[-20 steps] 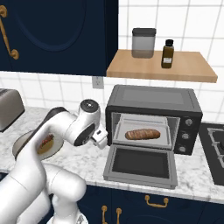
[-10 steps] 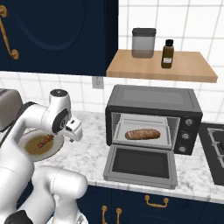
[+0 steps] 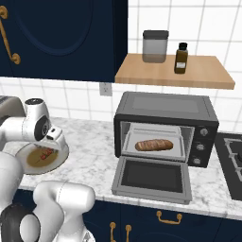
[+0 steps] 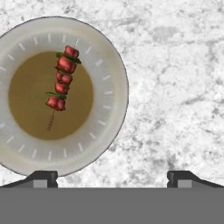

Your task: Pick up the kebab skewer and baguette bread, and place them inside the toaster oven. Close the toaster oven door and start by setting the timer.

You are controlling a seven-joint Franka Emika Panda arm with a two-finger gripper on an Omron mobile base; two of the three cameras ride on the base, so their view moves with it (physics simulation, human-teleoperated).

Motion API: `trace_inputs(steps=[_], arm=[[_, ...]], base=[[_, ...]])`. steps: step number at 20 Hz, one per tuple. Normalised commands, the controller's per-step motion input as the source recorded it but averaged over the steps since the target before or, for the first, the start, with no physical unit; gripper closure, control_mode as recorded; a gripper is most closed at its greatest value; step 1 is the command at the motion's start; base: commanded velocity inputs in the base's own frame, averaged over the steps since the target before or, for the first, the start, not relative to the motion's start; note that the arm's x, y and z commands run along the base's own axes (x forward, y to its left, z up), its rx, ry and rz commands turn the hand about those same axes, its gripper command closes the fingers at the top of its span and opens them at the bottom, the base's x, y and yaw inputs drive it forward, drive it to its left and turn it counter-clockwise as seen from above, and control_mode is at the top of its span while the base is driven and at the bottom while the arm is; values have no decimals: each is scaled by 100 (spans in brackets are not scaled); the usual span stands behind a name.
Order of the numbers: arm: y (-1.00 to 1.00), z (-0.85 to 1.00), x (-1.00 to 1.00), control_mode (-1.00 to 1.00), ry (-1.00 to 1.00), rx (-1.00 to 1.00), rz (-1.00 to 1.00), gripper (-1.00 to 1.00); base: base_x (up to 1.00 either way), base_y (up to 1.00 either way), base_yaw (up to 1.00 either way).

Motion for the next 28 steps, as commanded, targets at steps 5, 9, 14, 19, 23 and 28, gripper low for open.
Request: trace_inputs(steps=[5, 9, 14, 19, 23, 28], arm=[[32, 0, 34, -100, 10, 0, 0, -100], [10, -9, 46, -100, 6, 0, 0, -100], [20, -29, 8, -100, 2, 0, 0, -100], [39, -47, 11, -100, 0, 0, 0, -100], [33, -44, 16, -100, 0, 0, 0, -100], [19, -19, 40, -100, 0, 0, 0, -100]], base=[[0, 0, 0], [0, 0, 0], [0, 0, 0], [0, 0, 0], [0, 0, 0], [0, 0, 0]])
